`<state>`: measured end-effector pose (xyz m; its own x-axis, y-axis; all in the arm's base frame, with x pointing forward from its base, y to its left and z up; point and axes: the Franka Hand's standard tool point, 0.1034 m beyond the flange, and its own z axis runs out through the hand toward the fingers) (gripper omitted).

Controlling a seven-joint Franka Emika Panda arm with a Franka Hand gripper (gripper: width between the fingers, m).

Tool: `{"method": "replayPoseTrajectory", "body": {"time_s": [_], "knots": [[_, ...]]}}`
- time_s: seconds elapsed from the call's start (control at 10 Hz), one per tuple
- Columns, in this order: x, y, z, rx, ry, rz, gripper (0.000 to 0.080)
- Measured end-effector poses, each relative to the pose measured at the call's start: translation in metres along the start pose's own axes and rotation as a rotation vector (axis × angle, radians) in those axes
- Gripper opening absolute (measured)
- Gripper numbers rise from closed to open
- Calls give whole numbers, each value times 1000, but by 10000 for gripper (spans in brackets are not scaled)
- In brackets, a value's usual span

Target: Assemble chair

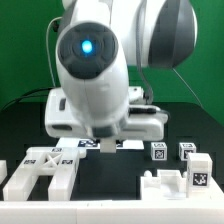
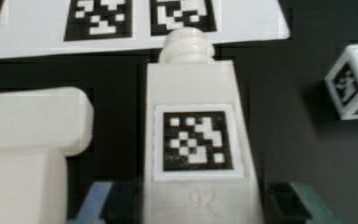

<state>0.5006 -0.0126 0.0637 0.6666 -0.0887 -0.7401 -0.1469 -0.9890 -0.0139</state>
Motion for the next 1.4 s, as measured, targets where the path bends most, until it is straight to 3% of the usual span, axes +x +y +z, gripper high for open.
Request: {"method": "replayPoseTrajectory", "body": {"time_s": [0.2,0.5,0.6,0.7,0.8,0.9,1.0,1.3,1.4], "knots": [[-3,11,1,-5,77,-14,286],[1,6,-9,9,261,-9,287],[3,-9,-31,60,351,-3,287],[3,-24,-53,93,471,-6,287],[1,-36,-66,99,549,14,287],[0,-48,-80,95,658,12,287],[2,-44,-73,91,702,13,287],[10,-44,-81,73,944,19,287],[8,-52,-95,73,1008,11,287]]}}
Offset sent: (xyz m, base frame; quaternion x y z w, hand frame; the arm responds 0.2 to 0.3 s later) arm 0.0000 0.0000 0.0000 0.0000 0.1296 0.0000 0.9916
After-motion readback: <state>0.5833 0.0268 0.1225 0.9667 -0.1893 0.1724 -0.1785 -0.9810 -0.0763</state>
